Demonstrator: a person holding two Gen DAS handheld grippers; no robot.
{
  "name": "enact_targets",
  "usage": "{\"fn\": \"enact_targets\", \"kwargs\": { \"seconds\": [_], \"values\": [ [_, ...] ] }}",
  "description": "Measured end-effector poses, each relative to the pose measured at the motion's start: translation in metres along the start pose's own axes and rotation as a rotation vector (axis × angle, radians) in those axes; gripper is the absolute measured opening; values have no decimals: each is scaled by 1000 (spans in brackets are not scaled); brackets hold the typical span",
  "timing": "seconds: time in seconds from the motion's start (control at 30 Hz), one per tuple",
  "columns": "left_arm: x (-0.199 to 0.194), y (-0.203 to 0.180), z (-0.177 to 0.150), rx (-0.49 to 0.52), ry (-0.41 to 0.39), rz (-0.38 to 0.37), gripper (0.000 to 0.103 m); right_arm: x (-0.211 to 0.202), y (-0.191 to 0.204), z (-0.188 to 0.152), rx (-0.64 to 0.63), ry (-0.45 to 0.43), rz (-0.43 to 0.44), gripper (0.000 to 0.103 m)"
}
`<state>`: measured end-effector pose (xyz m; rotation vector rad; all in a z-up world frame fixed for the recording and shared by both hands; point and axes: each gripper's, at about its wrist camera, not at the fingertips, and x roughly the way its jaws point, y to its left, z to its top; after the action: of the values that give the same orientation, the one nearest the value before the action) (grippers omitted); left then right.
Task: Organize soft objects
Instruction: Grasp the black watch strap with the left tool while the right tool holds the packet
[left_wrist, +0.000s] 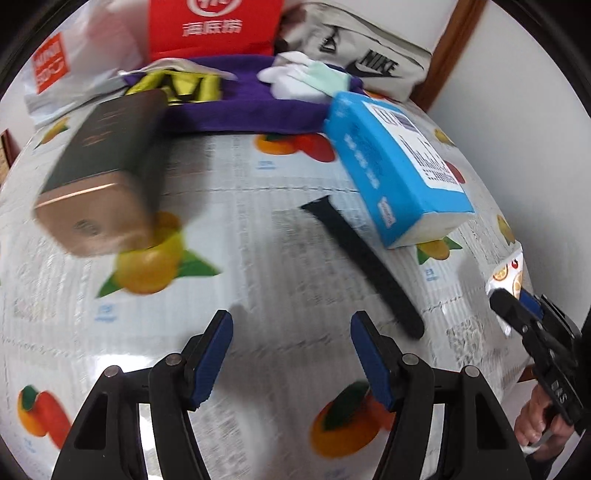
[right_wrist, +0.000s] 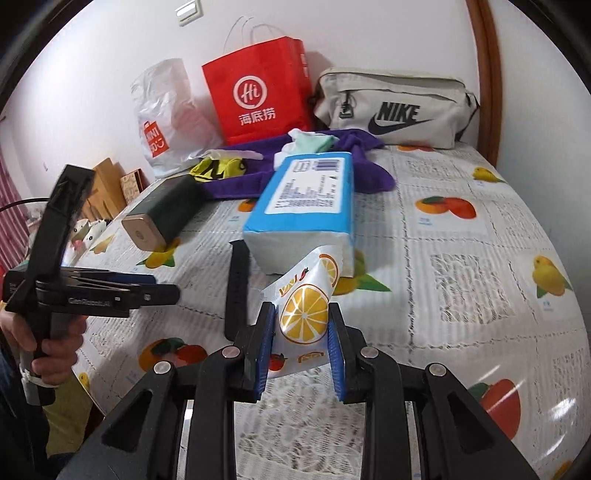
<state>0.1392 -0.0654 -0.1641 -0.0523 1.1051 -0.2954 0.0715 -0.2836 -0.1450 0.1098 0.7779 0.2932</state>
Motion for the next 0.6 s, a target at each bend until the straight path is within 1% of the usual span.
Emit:
{"fn": "enact_targets", "kwargs": {
  "seconds": [0.03, 0.1, 0.17, 0.2, 0.33, 0.4, 0.47, 0.6],
  "values": [
    [4, -5, 2, 9, -3, 3, 72, 0, -3, -1, 4, 2, -3, 27],
    [10, -16, 7, 26, -8, 5, 74, -2, -7, -2, 4, 0, -15, 28],
    [15, -24, 11, 31, -10, 15, 80, -4, -12, -3, 4, -3, -12, 28],
    [18, -28, 13, 36, -12, 23, 81, -4, -14, -4, 7, -2, -13, 28],
    [30, -45, 22, 61, -14, 82, 87, -3, -25, -7, 23, 5, -15, 28],
    [38, -55, 26, 88, -17, 141, 88, -1, -29, -8, 33, 8, -17, 28],
    [41, -58, 27, 92, -25, 159, 92, 0, -34, -8, 43, 11, -16, 28],
    [38, -46, 26, 82, -31, 172, 92, -1, -36, -9, 50, 13, -14, 28]
  ]
}}
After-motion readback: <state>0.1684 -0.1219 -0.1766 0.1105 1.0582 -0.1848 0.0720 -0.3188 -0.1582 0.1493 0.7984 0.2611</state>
